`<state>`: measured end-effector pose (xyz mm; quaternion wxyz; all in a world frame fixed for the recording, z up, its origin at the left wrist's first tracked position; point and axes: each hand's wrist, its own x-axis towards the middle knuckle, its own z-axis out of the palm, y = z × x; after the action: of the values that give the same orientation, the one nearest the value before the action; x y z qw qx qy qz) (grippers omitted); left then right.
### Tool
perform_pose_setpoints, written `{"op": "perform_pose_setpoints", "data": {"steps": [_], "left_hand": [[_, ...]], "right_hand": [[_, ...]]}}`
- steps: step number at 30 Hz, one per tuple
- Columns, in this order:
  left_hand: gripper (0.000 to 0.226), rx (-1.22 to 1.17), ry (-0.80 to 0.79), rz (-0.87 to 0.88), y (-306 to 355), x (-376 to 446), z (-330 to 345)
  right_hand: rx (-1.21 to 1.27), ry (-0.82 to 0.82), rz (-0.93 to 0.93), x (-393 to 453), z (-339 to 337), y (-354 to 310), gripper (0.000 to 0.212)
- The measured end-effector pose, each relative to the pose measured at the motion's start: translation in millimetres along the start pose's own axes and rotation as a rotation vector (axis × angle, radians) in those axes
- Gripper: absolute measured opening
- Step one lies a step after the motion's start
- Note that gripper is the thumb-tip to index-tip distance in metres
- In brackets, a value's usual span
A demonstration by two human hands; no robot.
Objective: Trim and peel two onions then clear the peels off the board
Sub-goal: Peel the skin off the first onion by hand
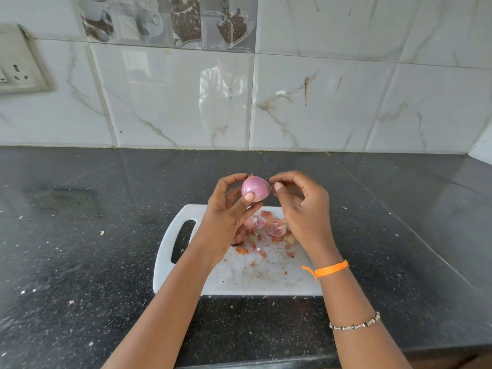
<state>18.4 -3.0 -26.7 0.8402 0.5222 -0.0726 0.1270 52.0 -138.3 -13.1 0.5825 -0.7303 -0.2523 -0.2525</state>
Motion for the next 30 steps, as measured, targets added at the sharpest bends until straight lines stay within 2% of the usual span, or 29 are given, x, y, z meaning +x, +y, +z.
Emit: {"op": "perform_pose_setpoints", "data": {"steps": [3, 6, 13, 20, 23, 26, 30], "left_hand": [[0.038, 0.0, 0.005, 0.013, -0.5, 0.4, -1.2], [0.042, 0.028, -0.003, 0.041, -1.9, 0.3, -2.4], [0.031, 0.136, -0.034, 0.102, -7.7, 2.2, -5.4], [0.029, 0.135, -0.06, 0.091, -8.3, 2.0, -3.9], [0.029, 0.123, -0.061, 0.101, -7.8, 2.1, -3.8], [0.029, 0.129, -0.06, 0.115, -8.0, 1.7, -4.4], [0.033, 0.123, -0.077, 0.124, -8.2, 1.3, -4.5]], "right_hand": [[0.011, -0.046, -0.077, -1.5, 2.3, -2.6, 0.014], [0.002, -0.022, -0.085, -2.4, 3.0, -0.8, 0.009], [0.121, 0.011, 0.088, 0.9, 3.4, 0.6, 0.003], [0.097, 0.046, 0.151, 2.4, 2.5, 3.2, 0.022], [0.154, 0.05, 0.189, 2.4, 0.8, 5.3, 0.023], [0.24, 0.038, 0.21, 0.9, 1.5, 0.7, 0.016], [0.2, 0.021, 0.199, -0.9, 3.3, -7.0, 0.003]]}}
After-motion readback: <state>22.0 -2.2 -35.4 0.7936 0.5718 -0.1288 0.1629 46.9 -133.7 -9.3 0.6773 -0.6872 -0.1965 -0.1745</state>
